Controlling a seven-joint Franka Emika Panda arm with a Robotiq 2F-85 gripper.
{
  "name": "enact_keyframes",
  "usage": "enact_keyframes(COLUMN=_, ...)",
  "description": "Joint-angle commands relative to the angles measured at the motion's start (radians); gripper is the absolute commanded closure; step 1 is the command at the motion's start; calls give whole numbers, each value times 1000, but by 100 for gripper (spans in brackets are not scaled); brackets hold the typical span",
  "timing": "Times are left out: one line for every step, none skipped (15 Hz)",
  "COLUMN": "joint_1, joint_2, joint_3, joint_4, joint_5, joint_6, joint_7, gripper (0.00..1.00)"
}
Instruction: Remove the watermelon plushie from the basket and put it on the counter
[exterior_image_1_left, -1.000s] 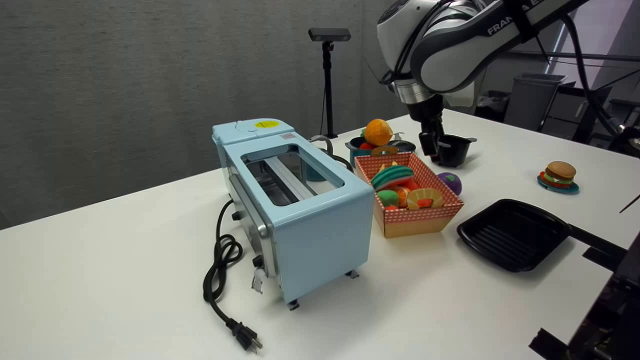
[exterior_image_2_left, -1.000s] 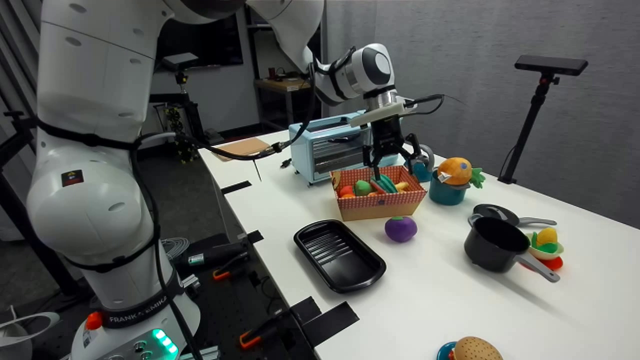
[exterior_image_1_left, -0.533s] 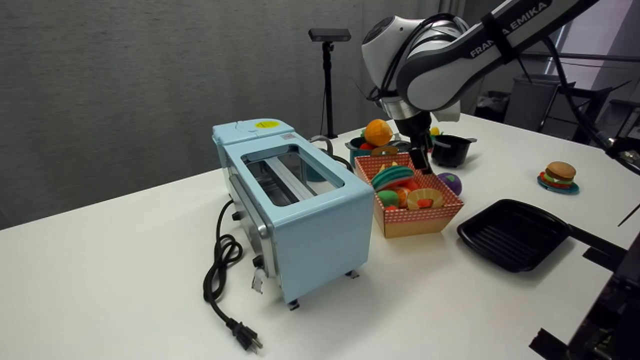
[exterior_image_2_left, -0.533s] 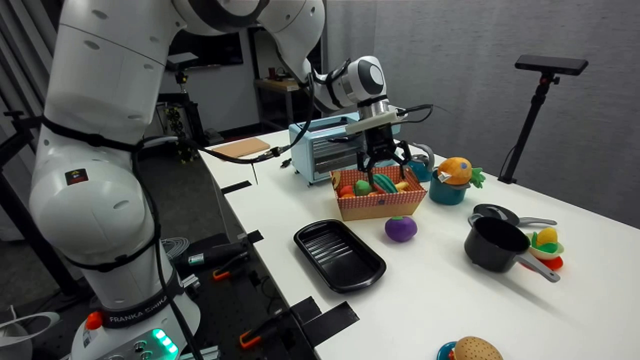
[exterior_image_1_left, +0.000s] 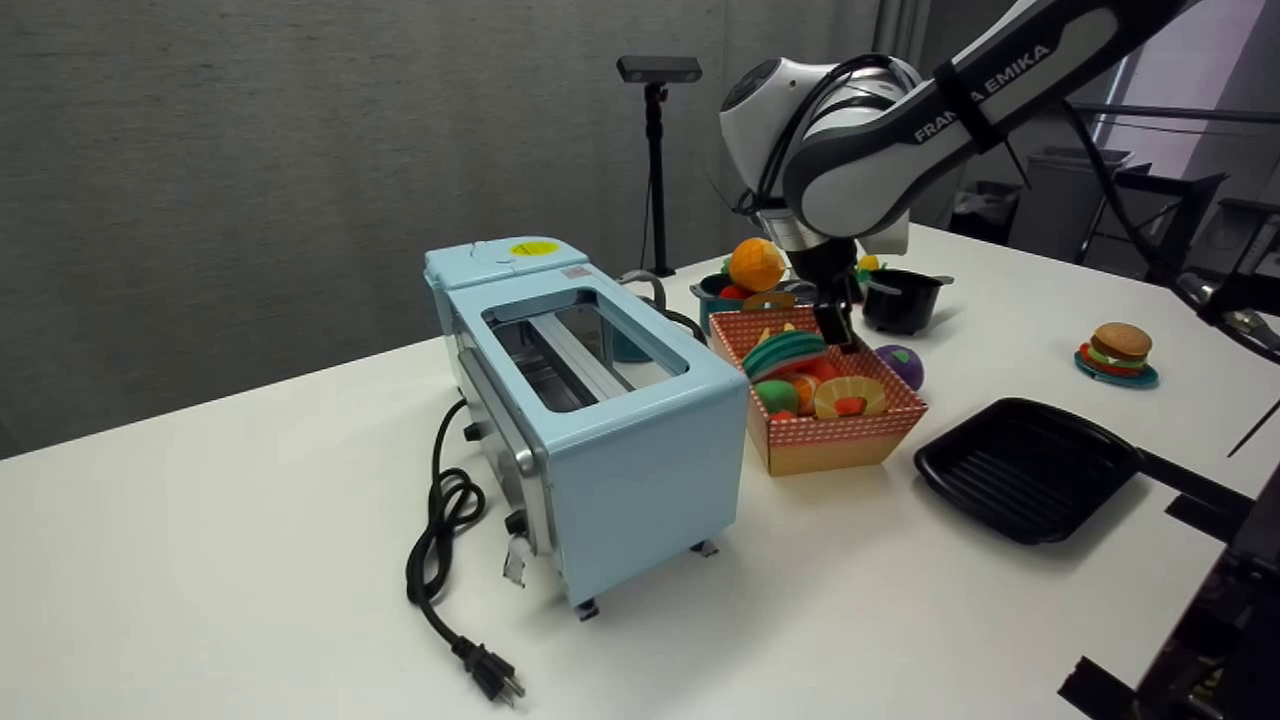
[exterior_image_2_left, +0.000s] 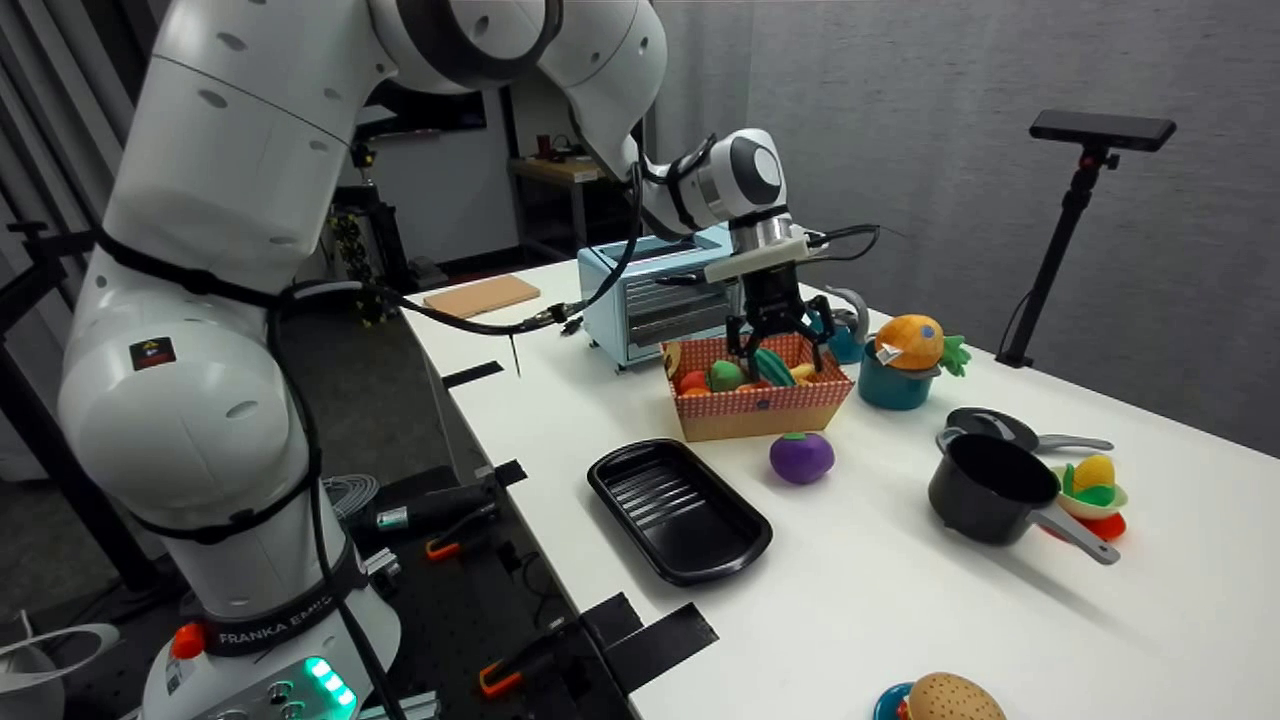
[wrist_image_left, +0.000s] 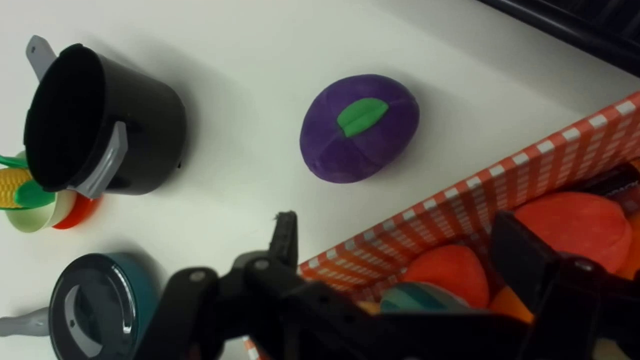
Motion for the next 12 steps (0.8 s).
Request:
enact_keyframes(joint_1=24, joint_2=55, joint_3=-1, joint_4=77, joint_5=-32, joint_6=-37, joint_7=-4, gripper=0)
enact_keyframes(joint_1=31, joint_2=64, joint_3=-1, joint_4=87, joint_5=-32, joint_6=-40, joint_7=-4, gripper=0)
enact_keyframes(joint_1=39, joint_2=75, joint_3=0, joint_4=97, joint_5=-35, joint_6=-43, joint_7=-3, gripper=0)
enact_keyframes(joint_1=46, joint_2=84, joint_3=1, joint_4=108, joint_5=-36, joint_6=-45, joint_7=-4, gripper=0)
enact_keyframes(joint_1=53, joint_2=95, joint_3=2, joint_4=119, joint_5=-37, joint_6=-48, joint_7=-5, gripper=0)
enact_keyframes(joint_1=60, joint_2=105, joint_3=2, joint_4=129, joint_5=-39, joint_6=-49, joint_7=-6, gripper=0)
enact_keyframes(joint_1=65, joint_2=114, joint_3=3, joint_4=141, joint_5=-38, joint_6=-50, joint_7=-9, gripper=0)
enact_keyframes(joint_1=70, joint_2=124, joint_3=2, joint_4=152, joint_5=-37, joint_6=-51, joint_7=-10, gripper=0)
enact_keyframes(joint_1=72, joint_2=132, joint_3=1, joint_4=163, joint_5=-36, joint_6=-51, joint_7=-12, gripper=0)
enact_keyframes(joint_1=74, joint_2=139, joint_3=0, joint_4=174, joint_5=-33, joint_6=-53, joint_7=-10, gripper=0)
enact_keyframes(joint_1=74, joint_2=146, joint_3=-2, joint_4=184, joint_5=-31, joint_6=-58, joint_7=-13, gripper=0)
enact_keyframes(joint_1=76, joint_2=152, joint_3=-6, joint_4=192, joint_5=-34, joint_6=-58, joint_7=-7, gripper=0)
